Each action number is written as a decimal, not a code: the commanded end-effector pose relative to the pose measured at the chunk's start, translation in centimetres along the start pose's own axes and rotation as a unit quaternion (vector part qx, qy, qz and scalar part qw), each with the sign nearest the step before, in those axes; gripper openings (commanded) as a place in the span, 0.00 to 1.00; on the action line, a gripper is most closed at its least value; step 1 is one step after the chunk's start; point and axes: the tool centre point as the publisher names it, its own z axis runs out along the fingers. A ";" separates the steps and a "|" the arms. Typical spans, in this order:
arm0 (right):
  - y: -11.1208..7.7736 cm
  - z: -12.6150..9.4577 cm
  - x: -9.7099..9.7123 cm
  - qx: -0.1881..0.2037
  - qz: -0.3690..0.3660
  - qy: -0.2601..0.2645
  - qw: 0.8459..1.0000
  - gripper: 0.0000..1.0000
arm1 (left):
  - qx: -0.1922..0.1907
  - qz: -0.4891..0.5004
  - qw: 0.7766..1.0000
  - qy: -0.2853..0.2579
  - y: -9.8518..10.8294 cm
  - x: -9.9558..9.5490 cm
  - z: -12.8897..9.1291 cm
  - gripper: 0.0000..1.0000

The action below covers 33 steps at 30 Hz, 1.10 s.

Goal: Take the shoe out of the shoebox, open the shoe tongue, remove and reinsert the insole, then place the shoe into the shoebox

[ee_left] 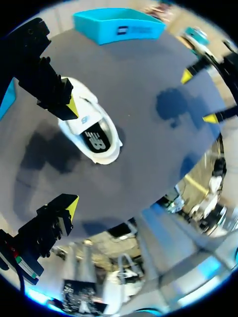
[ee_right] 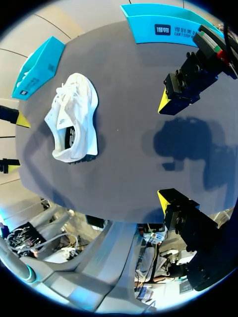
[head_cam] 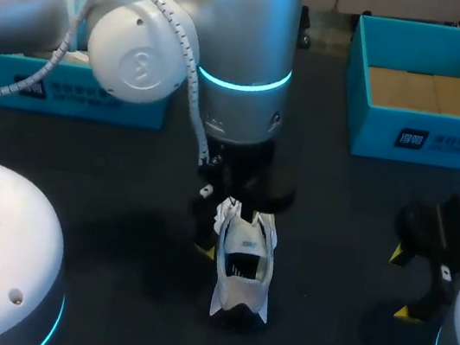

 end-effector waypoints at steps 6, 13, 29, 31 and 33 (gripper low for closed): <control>0.0 0.1 0.1 0.000 0.000 -0.001 1.000 1.00 | 0.036 -0.212 0.976 -0.010 -2.1 1.7 2.7 1.00; 0.0 0.1 0.1 0.000 0.000 -0.001 1.000 1.00 | 0.048 -0.248 0.967 -0.043 -2.9 2.7 4.7 1.00; 0.0 0.1 0.1 0.000 0.000 -0.001 1.000 1.00 | 0.050 -0.257 0.962 -0.077 -3.4 2.4 8.5 1.00; 0.0 0.1 0.1 0.000 0.000 -0.001 1.000 1.00 | 0.046 -0.258 0.962 -0.075 -3.5 2.3 8.8 1.00; 0.0 0.1 0.1 0.000 0.000 -0.001 1.000 1.00 | 0.043 -0.258 0.962 -0.077 -3.6 2.3 9.2 1.00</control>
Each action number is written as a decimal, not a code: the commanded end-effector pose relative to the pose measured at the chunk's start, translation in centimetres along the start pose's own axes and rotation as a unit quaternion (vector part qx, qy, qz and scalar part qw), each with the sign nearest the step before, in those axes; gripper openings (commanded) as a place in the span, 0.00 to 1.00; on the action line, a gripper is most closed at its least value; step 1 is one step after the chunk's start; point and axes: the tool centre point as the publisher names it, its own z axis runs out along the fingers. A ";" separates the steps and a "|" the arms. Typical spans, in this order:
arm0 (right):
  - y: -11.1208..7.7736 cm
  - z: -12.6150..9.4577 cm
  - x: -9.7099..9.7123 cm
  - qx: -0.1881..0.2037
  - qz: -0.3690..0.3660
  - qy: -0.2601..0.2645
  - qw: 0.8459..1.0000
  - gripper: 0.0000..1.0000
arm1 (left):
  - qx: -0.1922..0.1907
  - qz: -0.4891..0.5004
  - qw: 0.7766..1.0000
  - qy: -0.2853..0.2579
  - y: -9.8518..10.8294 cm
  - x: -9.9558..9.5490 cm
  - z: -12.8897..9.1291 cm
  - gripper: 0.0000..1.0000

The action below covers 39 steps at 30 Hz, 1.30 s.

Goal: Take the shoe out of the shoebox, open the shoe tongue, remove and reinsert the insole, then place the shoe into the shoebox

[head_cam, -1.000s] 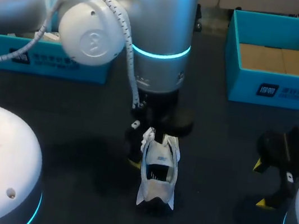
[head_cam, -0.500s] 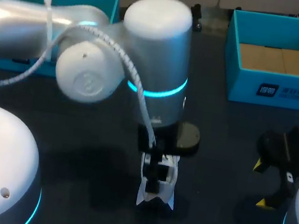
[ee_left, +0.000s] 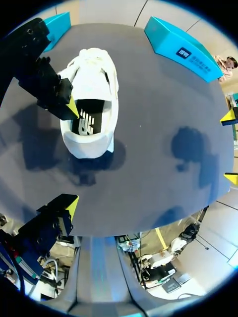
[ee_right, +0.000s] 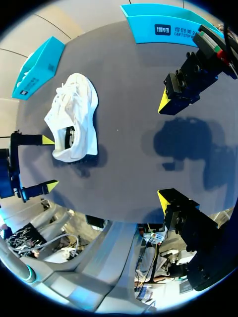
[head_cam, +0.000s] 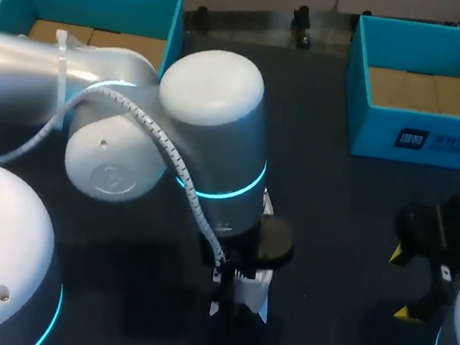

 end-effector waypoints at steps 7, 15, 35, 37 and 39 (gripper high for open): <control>0.0 0.1 0.1 0.000 0.000 -0.001 1.000 1.00 | -0.008 -0.007 1.000 -0.012 -1.1 -0.3 2.4 1.00; 0.0 0.1 0.1 0.000 0.000 -0.001 1.000 1.00 | -0.033 -0.013 0.999 -0.010 -1.9 -0.7 4.3 1.00; 0.0 0.1 0.1 0.000 0.000 -0.001 1.000 1.00 | -0.054 -0.030 0.998 -0.015 -1.7 -0.3 7.1 0.82; 0.0 0.1 0.1 0.000 0.000 -0.001 1.000 1.00 | -0.055 -0.031 0.998 -0.016 -1.6 -0.3 7.1 0.80; 0.0 0.1 0.1 0.000 0.000 -0.001 1.000 1.00 | -0.056 -0.031 0.998 -0.017 -1.5 -0.3 7.1 0.79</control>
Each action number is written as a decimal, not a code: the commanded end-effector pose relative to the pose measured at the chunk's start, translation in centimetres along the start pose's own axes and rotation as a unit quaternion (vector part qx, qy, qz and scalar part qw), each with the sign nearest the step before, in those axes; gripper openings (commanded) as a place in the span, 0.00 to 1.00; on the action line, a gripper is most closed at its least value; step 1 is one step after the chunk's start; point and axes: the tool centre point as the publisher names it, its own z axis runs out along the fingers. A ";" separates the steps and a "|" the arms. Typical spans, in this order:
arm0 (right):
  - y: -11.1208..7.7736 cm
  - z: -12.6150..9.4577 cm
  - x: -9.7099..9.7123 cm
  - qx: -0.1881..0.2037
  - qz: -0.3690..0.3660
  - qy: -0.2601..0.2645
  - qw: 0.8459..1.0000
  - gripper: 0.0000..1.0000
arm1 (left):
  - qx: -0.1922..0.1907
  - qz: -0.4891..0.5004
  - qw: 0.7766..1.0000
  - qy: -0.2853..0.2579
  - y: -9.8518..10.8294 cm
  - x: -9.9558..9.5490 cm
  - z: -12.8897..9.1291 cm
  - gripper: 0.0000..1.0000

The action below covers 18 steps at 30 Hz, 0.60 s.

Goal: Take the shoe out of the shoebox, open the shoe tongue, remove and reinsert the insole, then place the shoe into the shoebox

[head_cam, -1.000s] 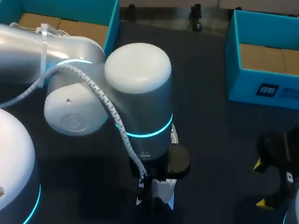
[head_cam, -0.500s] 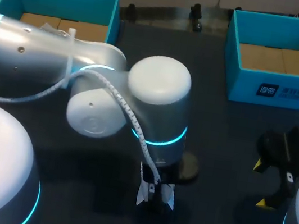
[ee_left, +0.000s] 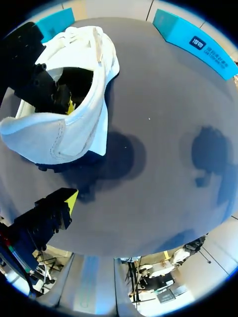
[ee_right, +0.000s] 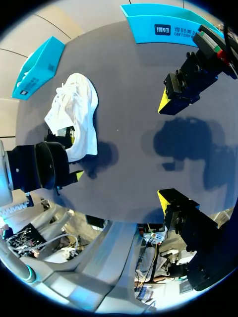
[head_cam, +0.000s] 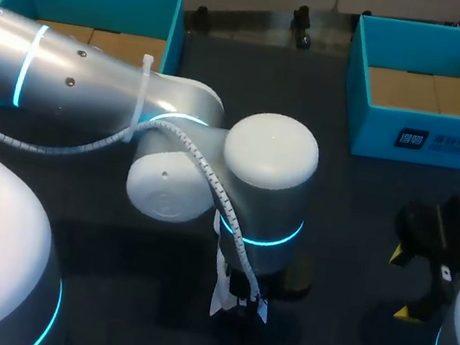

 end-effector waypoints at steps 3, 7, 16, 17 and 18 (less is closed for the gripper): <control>0.0 0.1 0.1 0.000 -0.001 -0.001 1.000 1.00 | -0.002 -0.002 1.000 -0.002 0.3 0.1 0.2 0.77; 0.0 0.1 0.1 0.000 -0.001 -0.001 1.000 1.00 | -0.006 -0.002 1.000 -0.003 0.6 0.1 0.2 0.49; 0.0 0.1 0.1 0.000 -0.001 -0.001 1.000 1.00 | -0.012 -0.005 1.000 -0.004 0.9 -0.5 0.1 0.00; 0.0 0.1 0.1 0.000 -0.001 -0.001 1.000 1.00 | -0.012 -0.004 1.000 -0.004 0.9 -0.6 0.0 0.00; 0.0 0.1 0.1 0.000 -0.001 -0.001 1.000 1.00 | -0.013 -0.004 1.000 -0.003 0.9 -0.7 0.0 0.00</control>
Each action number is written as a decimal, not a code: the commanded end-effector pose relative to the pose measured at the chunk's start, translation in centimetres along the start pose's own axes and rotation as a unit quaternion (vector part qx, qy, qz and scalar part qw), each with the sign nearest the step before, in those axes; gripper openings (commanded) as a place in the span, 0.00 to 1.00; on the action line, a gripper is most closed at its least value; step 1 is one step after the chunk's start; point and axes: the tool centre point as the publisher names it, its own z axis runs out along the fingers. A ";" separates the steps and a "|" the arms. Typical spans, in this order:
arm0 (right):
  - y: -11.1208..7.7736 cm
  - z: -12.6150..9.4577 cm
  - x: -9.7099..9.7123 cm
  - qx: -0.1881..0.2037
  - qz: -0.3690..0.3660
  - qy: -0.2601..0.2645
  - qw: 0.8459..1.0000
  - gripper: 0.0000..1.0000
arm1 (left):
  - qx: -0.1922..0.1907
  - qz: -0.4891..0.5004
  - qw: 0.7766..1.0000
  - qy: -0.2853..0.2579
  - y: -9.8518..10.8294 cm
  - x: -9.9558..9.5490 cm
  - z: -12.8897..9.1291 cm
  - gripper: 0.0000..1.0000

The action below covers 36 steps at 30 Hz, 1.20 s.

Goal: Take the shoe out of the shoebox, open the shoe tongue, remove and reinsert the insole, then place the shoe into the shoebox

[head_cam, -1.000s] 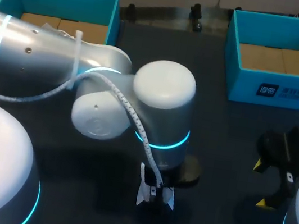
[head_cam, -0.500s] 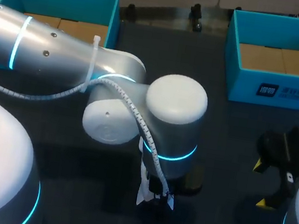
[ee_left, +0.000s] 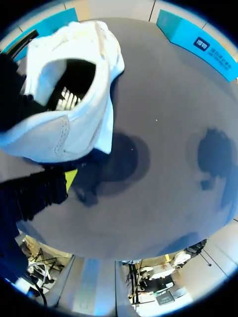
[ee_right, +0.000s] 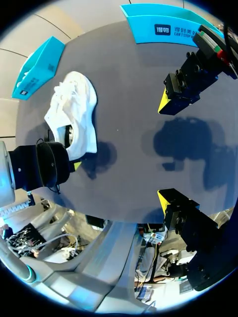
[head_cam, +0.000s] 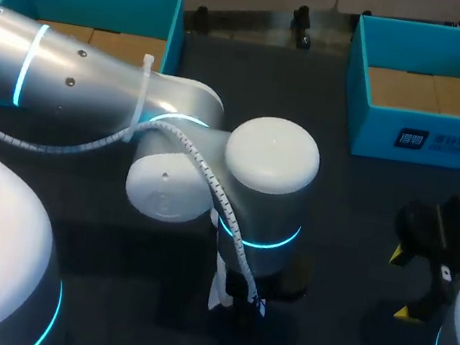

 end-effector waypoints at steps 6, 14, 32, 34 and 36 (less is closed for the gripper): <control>0.0 0.1 0.1 0.000 -0.001 -0.001 1.000 1.00 | 0.002 0.003 1.000 0.005 0.4 -0.9 -1.2 0.00; 0.0 0.1 0.1 0.000 -0.001 -0.001 1.000 1.00 | 0.006 0.015 1.000 0.012 0.7 -2.2 -3.9 0.00; 0.0 0.1 0.1 0.000 -0.001 -0.001 1.000 1.00 | 0.003 0.008 1.000 -0.003 3.8 -9.8 -12.9 0.00; 0.0 0.1 0.1 0.000 -0.001 -0.001 1.000 1.00 | 0.004 0.000 1.000 -0.006 4.4 -10.9 -13.4 0.00; 0.0 0.1 0.1 0.000 -0.001 -0.001 1.000 1.00 | 0.004 -0.007 1.000 -0.004 5.0 -12.3 -14.0 0.00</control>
